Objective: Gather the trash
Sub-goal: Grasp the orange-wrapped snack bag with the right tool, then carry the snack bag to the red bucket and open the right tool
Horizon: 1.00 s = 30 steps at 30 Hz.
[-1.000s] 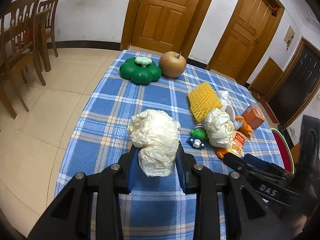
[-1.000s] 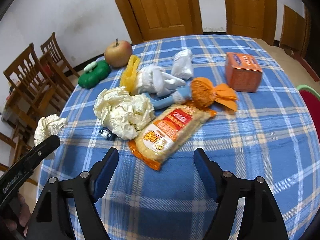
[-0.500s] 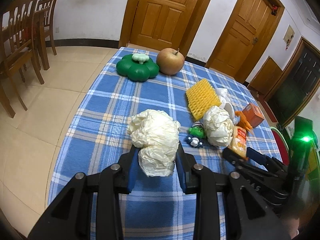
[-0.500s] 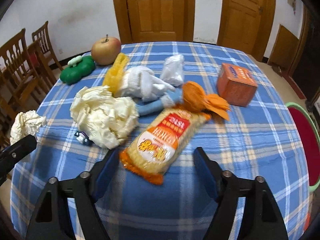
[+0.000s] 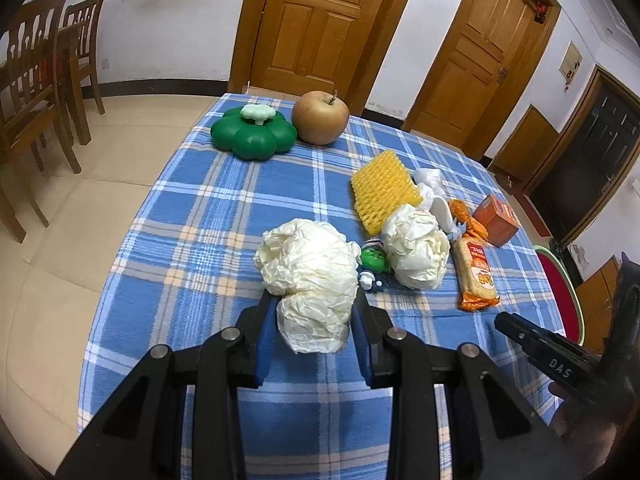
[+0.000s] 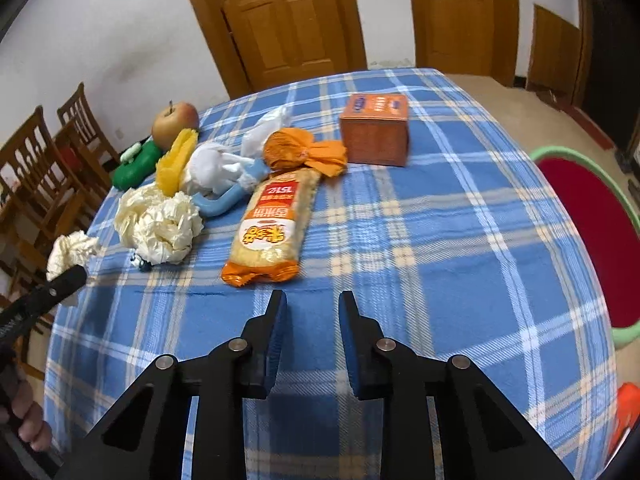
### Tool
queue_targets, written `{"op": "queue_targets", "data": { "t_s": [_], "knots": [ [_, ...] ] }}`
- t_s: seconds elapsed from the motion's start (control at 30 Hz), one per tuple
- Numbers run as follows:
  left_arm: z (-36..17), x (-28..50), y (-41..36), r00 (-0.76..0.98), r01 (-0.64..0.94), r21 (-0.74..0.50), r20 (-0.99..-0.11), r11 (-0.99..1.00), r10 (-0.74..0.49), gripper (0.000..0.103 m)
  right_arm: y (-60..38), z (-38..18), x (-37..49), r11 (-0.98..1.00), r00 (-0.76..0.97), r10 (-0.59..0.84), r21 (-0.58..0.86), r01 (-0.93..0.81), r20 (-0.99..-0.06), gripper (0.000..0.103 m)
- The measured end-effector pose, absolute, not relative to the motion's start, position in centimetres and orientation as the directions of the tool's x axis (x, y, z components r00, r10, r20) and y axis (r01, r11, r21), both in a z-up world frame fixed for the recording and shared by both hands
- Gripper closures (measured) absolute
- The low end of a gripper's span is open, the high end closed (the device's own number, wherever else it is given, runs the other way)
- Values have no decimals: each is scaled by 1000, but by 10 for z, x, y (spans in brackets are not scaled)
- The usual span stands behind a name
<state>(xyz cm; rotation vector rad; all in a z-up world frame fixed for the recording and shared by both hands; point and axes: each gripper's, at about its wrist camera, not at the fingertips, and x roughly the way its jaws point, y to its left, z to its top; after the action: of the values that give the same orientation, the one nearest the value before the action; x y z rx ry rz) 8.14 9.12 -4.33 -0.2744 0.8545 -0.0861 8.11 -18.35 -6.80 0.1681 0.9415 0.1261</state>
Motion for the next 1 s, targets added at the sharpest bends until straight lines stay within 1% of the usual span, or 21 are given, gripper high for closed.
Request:
{"op": "queue_targets", "data": {
  "t_s": [0.07, 0.13, 0.2, 0.43, 0.7, 0.83, 1.0],
  "knots": [
    [-43, 82, 91, 654, -37, -276, -733, 961, -185, 69, -184, -63, 81, 978, 590, 188, 206, -39, -785, 72],
    [-43, 82, 89, 654, -37, -274, -734, 961, -184, 69, -180, -57, 81, 976, 603, 202, 211, -57, -771, 57],
    [-43, 83, 89, 654, -37, -273, -734, 961, -183, 69, -173, -55, 87, 973, 606, 220, 220, -76, -765, 50],
    [-42, 83, 90, 653, -45, -274, -736, 961, -179, 69, -142, -60, 110, 977, 598, 213, 185, -109, -772, 49],
    [-43, 84, 91, 651, -42, -276, -737, 960, -183, 69, -136, -72, 121, 986, 601, 166, 141, -89, -782, 49],
    [-42, 85, 86, 651, -28, -274, -735, 961, -190, 69, -140, -73, 121, 989, 607, 148, 120, -87, -781, 60],
    [-36, 84, 77, 654, -2, -268, -729, 963, -201, 69, -158, -70, 111, 978, 606, 203, 190, -87, -769, 62]
  ]
}}
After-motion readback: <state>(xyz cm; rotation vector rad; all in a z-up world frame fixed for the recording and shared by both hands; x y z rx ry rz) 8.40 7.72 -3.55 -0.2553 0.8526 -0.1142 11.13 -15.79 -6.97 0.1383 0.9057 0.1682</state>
